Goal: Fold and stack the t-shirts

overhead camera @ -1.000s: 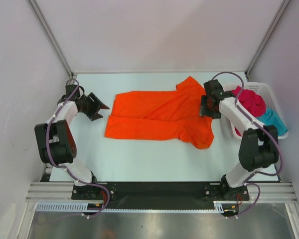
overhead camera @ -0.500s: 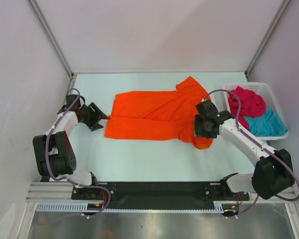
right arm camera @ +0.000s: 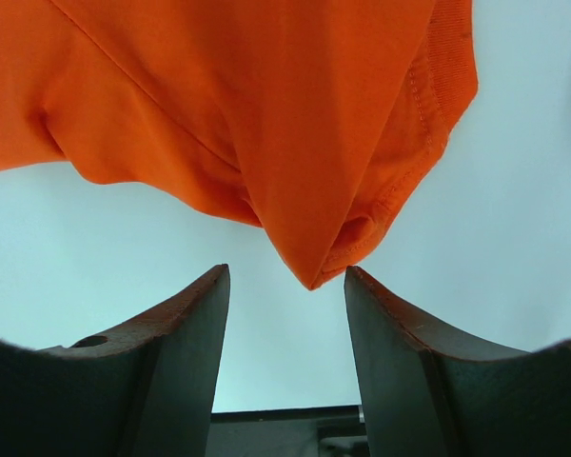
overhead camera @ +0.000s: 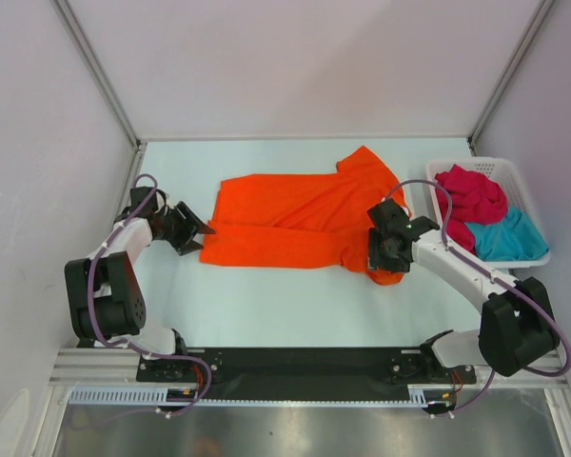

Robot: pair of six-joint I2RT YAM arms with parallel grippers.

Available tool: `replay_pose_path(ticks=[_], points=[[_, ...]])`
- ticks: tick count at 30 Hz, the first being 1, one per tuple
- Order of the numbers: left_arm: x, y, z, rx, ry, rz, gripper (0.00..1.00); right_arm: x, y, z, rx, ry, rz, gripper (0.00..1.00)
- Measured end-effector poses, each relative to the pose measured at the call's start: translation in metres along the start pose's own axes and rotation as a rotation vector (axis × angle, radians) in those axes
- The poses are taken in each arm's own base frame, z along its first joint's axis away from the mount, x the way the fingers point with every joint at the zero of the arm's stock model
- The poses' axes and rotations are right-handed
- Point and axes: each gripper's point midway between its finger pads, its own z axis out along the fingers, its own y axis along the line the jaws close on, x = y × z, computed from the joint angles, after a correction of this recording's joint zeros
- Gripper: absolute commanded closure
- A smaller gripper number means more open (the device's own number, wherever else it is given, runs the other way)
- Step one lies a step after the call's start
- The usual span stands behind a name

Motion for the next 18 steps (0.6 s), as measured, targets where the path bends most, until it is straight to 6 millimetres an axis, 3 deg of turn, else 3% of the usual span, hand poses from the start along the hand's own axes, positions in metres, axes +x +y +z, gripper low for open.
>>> replay_pose_path(ticks=[10,13,14,15,18], points=[[-0.002,-0.005,0.000,0.027,-0.005,0.012,0.40,0.012,-0.002,0.020,0.030,0.045,-0.010,0.46],[-0.002,-0.005,0.000,0.029,-0.004,0.013,0.41,0.013,-0.002,0.022,0.032,0.047,-0.010,0.68],[-0.002,-0.005,0.000,0.029,-0.004,0.014,0.41,0.013,-0.002,0.022,0.032,0.045,-0.009,0.91],[-0.002,-0.005,0.000,0.029,-0.004,0.014,0.41,0.013,-0.003,0.022,0.032,0.044,-0.012,1.00],[-0.003,-0.005,0.001,0.031,-0.005,0.020,0.43,0.012,-0.003,0.023,0.035,0.040,-0.002,1.00]])
